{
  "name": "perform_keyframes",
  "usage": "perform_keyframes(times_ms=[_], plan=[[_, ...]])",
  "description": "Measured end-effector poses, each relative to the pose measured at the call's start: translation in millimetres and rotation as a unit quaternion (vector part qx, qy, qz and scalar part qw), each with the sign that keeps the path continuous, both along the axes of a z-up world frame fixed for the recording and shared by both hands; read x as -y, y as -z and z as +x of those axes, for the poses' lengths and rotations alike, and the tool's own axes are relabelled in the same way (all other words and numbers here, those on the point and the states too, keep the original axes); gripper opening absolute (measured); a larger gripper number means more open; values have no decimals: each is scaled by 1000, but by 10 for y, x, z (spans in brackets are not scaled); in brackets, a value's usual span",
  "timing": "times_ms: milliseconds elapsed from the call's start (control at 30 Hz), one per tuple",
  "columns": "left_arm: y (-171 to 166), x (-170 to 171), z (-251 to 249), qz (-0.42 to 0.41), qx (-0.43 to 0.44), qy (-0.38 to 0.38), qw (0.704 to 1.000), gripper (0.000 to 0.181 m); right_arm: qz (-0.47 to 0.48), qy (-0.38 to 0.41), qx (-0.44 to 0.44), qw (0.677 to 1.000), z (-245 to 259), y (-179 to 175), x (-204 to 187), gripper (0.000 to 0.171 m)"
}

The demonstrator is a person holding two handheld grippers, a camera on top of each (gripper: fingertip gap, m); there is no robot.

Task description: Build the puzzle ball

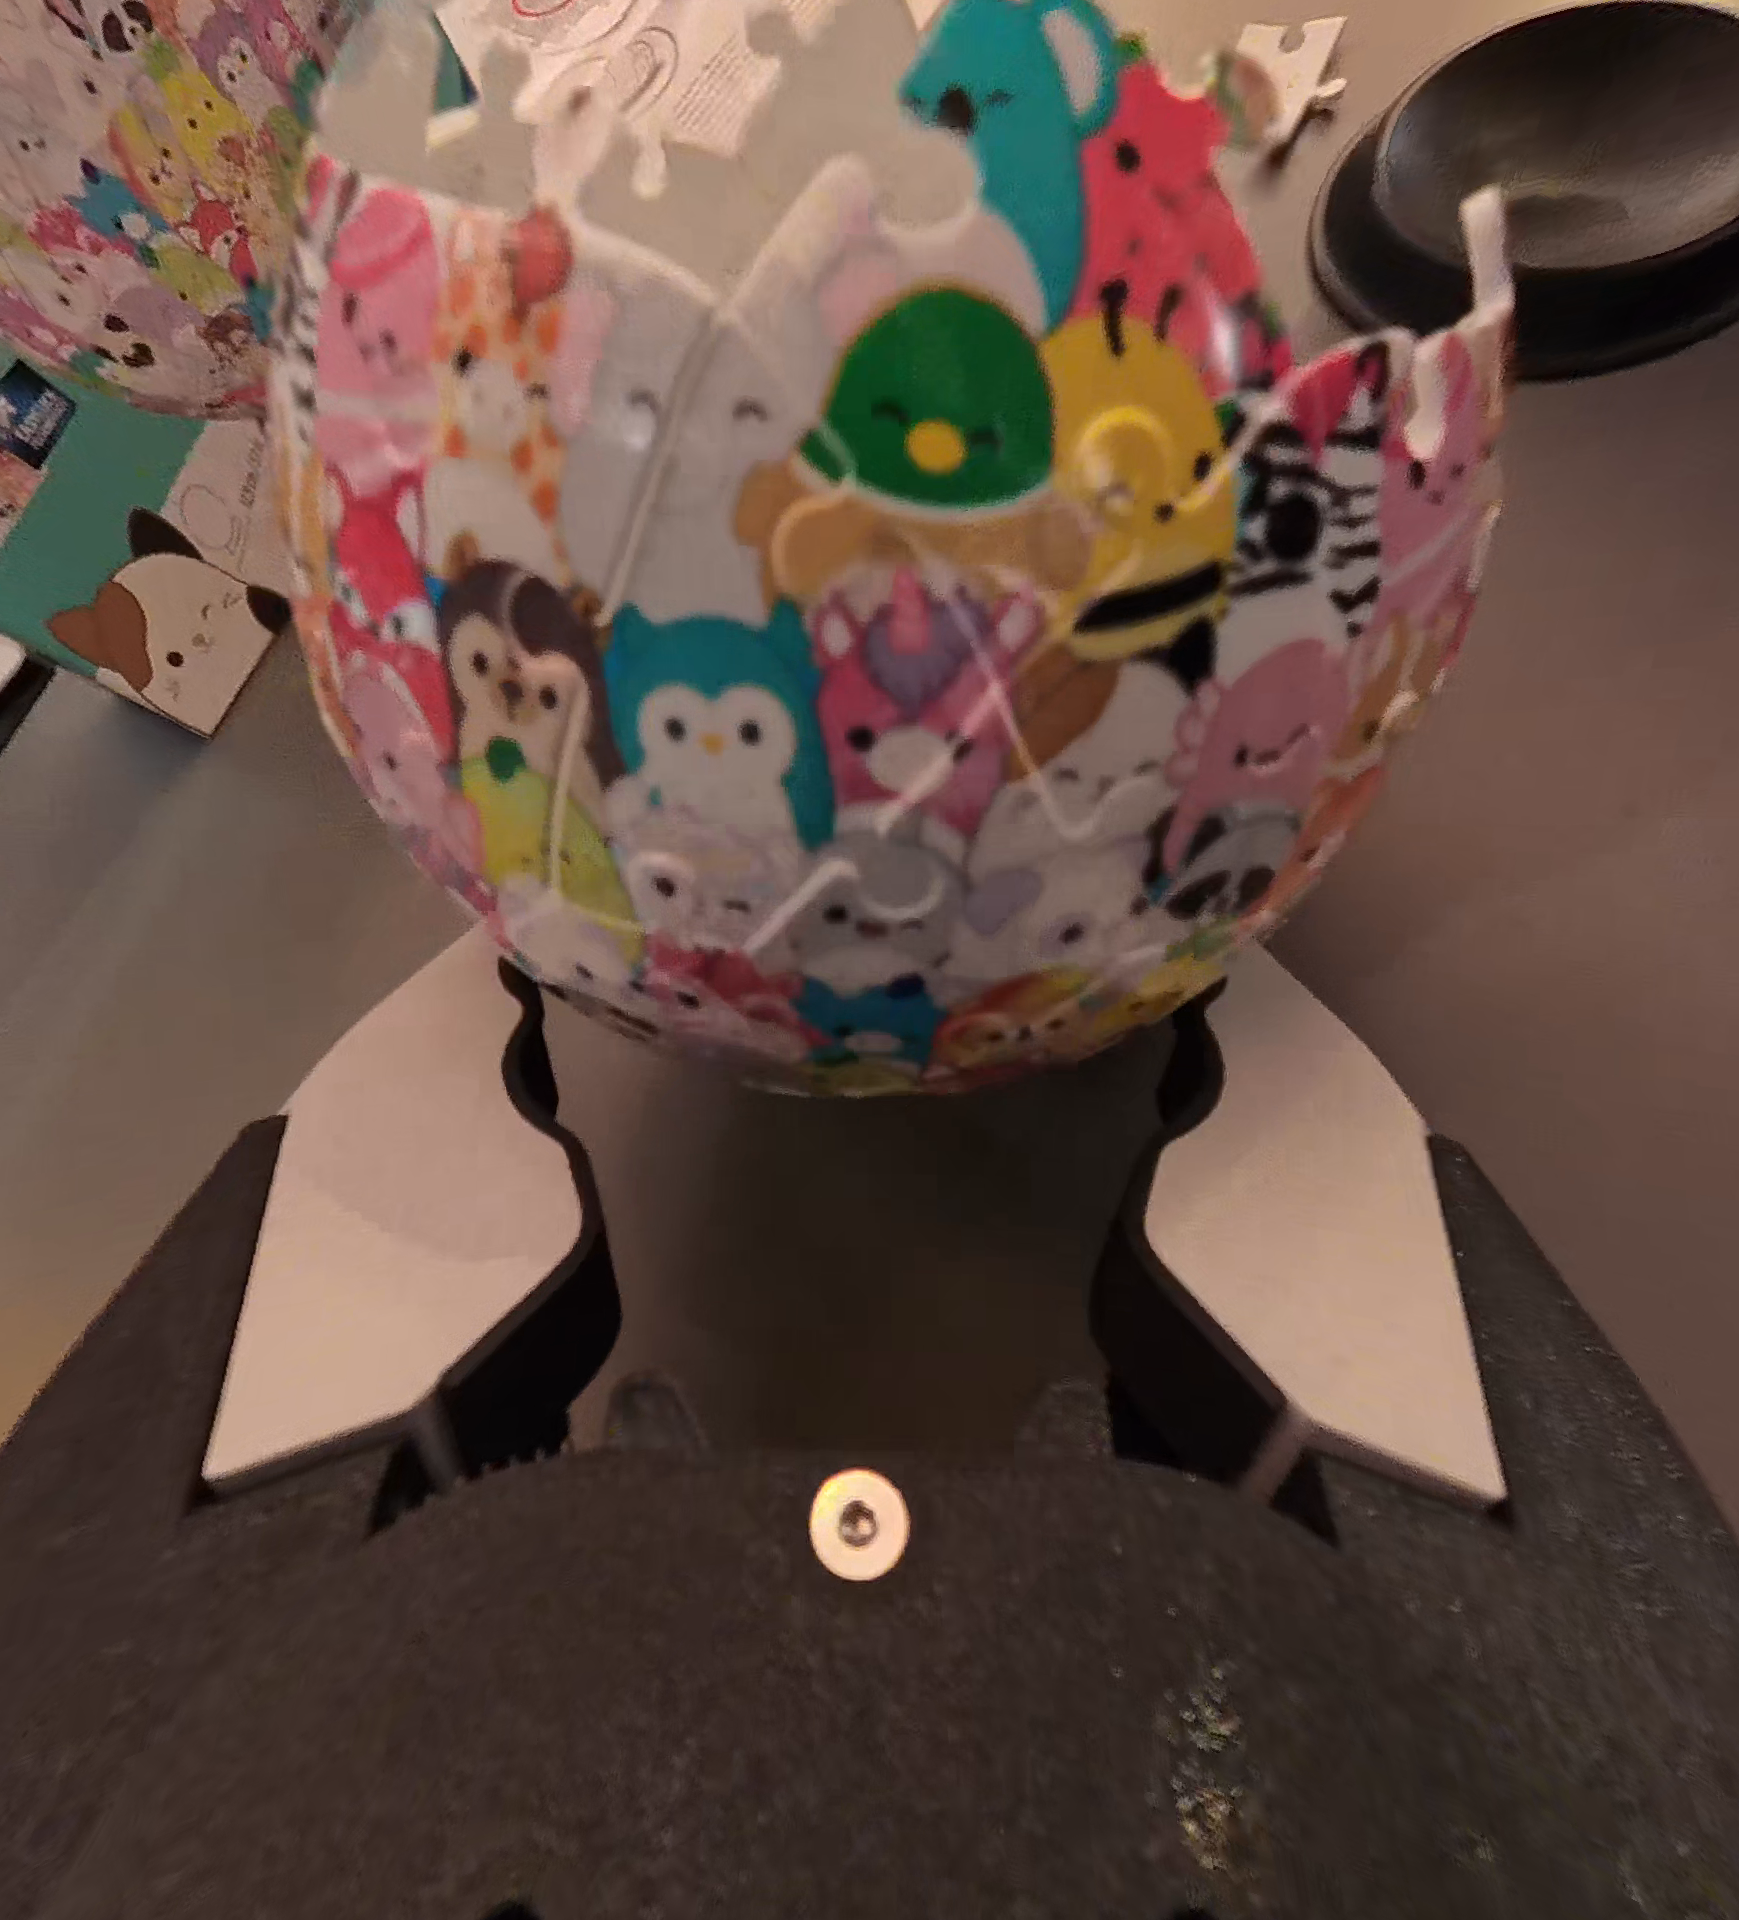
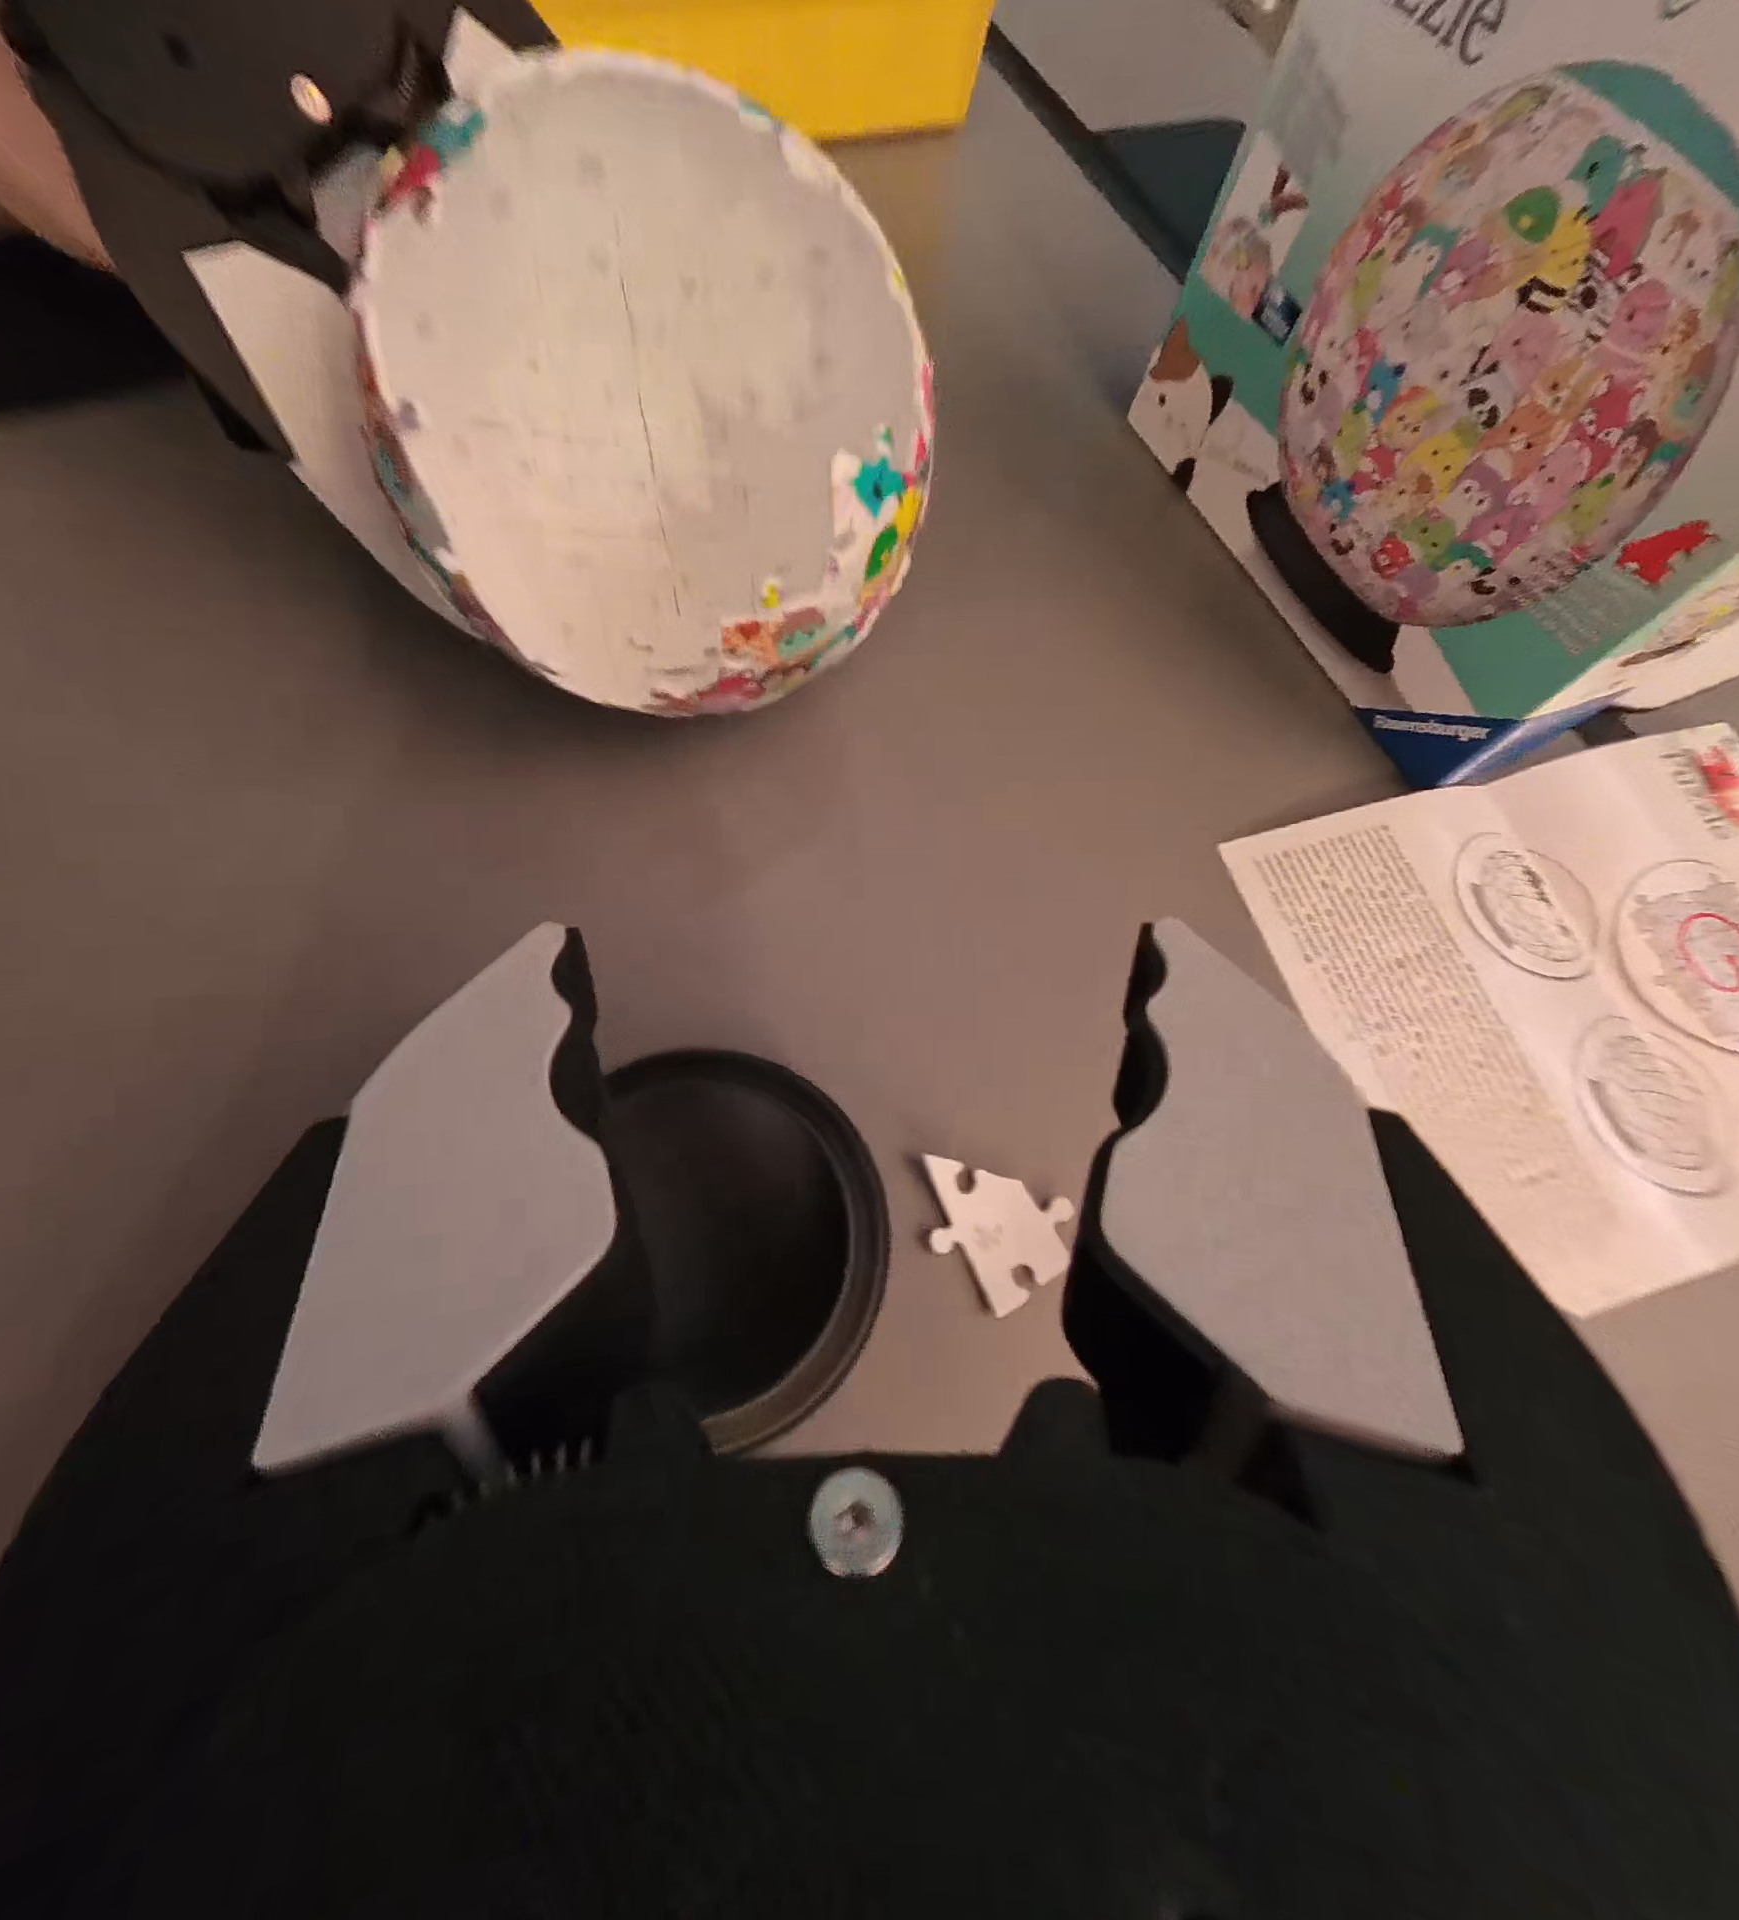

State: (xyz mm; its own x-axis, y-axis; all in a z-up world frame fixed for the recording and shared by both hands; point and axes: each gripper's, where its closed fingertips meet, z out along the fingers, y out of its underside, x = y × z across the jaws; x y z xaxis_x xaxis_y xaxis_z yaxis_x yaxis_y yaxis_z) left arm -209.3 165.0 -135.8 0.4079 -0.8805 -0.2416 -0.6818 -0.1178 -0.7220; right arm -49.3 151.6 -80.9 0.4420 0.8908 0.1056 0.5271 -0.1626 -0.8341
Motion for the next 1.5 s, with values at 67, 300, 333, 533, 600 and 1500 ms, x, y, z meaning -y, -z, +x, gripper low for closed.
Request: perform_keyframes(times_ms=[67, 300, 333, 533, 600, 1500], plan=[[-13, -13, -7, -13, -1, 17, 1000, 115, -41, -13, -38, 998, -3, -15, 25, 98], [21, -36, -332, -54, -13, -27, 998, 111, -131, -68, -123, 981, -61, -45, 137, 93], [20, -5, -395, -62, -13, -43, 997, 111, -138, -84, -119, 980, -85, -27, 170, 93], [-240, 262, -431, -127, 85, -136, 979, 116, -75, -187, 26, 979, -181, 172, -6, 93], [-294, 315, -363, -149, 113, -153, 971, 122, -71, -225, 44, 971, -340, 158, -121, 92], [97, 54, -389, -66, -17, -30, 997, 120, 5, -386, 125, 914, -1403, 566, -341, 92]])
